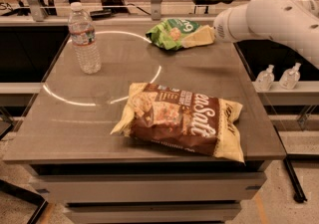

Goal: Move green rice chip bag near brown chip bag

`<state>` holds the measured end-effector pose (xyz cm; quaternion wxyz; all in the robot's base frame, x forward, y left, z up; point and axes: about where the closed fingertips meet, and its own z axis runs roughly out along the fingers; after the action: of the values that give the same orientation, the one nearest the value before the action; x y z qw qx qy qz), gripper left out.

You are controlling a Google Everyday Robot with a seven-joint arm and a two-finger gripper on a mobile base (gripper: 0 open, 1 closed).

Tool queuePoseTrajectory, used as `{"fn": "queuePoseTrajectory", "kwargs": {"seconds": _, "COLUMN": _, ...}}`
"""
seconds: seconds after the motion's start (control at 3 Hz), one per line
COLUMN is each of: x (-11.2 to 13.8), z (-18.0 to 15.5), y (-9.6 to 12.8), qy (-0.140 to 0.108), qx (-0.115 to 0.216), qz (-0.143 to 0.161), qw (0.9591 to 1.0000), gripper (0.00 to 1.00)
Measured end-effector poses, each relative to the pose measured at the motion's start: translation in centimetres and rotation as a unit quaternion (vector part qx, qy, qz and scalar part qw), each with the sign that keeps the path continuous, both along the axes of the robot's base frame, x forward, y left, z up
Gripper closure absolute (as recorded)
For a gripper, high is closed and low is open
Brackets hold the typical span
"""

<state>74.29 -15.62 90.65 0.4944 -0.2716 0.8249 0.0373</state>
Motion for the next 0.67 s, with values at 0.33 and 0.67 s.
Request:
{"fn": "queuePoseTrajectory", "kwargs": {"seconds": 0.33, "x": 1.8, "z": -0.3, "y": 1.7, "qy": -0.001, "qx": -0.001, "qz": 0.034, "qw": 0.9994, "gripper": 0.0}}
{"fn": "queuePoseTrajectory", "kwargs": {"seconds": 0.67, "x": 4.1, "z": -1.1, "y": 2.7, "qy": 0.006, "qx": -0.012, "qz": 0.06, "qw": 0.9981, "gripper": 0.0}}
